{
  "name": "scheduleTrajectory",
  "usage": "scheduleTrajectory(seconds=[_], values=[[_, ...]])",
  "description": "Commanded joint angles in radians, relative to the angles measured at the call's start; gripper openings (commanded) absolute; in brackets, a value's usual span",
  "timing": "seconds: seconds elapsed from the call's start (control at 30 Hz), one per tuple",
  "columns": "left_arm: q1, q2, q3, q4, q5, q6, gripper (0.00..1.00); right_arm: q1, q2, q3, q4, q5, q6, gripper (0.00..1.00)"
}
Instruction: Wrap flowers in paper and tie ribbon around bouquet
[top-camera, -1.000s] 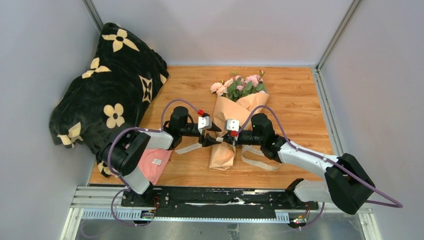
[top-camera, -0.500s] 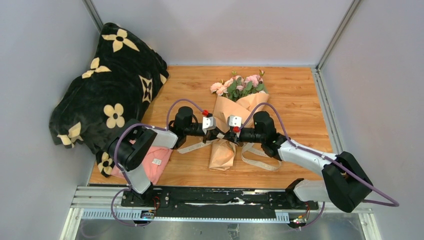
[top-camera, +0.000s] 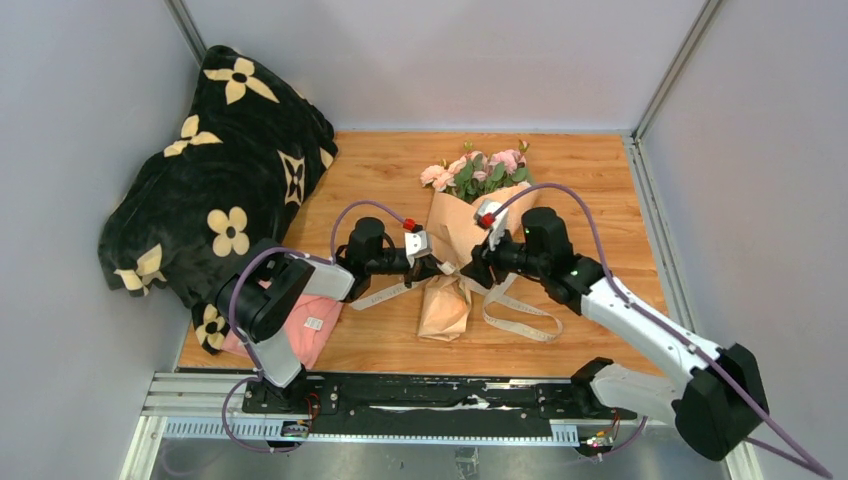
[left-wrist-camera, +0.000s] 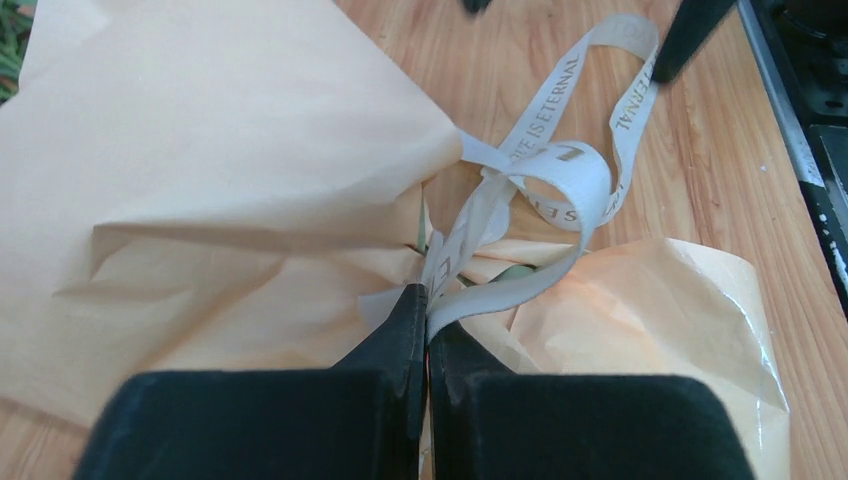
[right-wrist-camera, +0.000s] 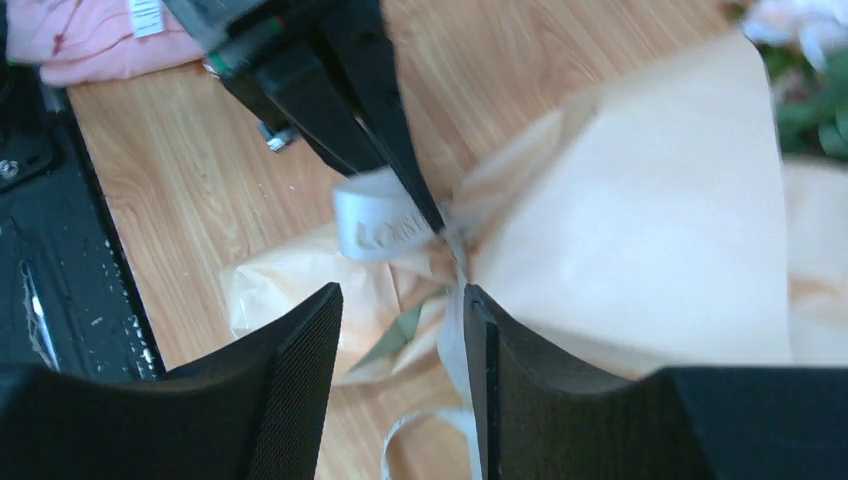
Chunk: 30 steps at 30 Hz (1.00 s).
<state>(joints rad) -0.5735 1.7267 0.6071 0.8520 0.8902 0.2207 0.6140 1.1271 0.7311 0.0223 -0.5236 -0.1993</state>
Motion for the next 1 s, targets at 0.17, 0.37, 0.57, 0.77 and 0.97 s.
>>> scheduleTrajectory(seconds=[0.17,0.37,0.57,0.77,0.97], values=[[-0.025,-0.037,-0.038,0.03,-0.092,-0.003,0.0,-0.199,-0.103,-0.005,-0.466,0.683,0.684,0.5],[-0.037,-0.041,-0.033,0.019,-0.109,-0.007,0.0,-0.085,0.097,0.066,-0.499,0.447,0.621,0.41],[-0.048,-0.047,-0.038,0.019,-0.108,-0.01,0.0,-0.022,0.197,-0.016,-0.381,0.312,0.667,0.45],[-0.052,-0.052,-0.042,0.019,-0.11,-0.006,0.0,0.006,0.252,-0.046,-0.309,0.272,0.693,0.45],[-0.058,-0.056,-0.041,0.019,-0.116,-0.007,0.0,0.01,0.313,-0.071,-0.342,0.338,0.717,0.01]])
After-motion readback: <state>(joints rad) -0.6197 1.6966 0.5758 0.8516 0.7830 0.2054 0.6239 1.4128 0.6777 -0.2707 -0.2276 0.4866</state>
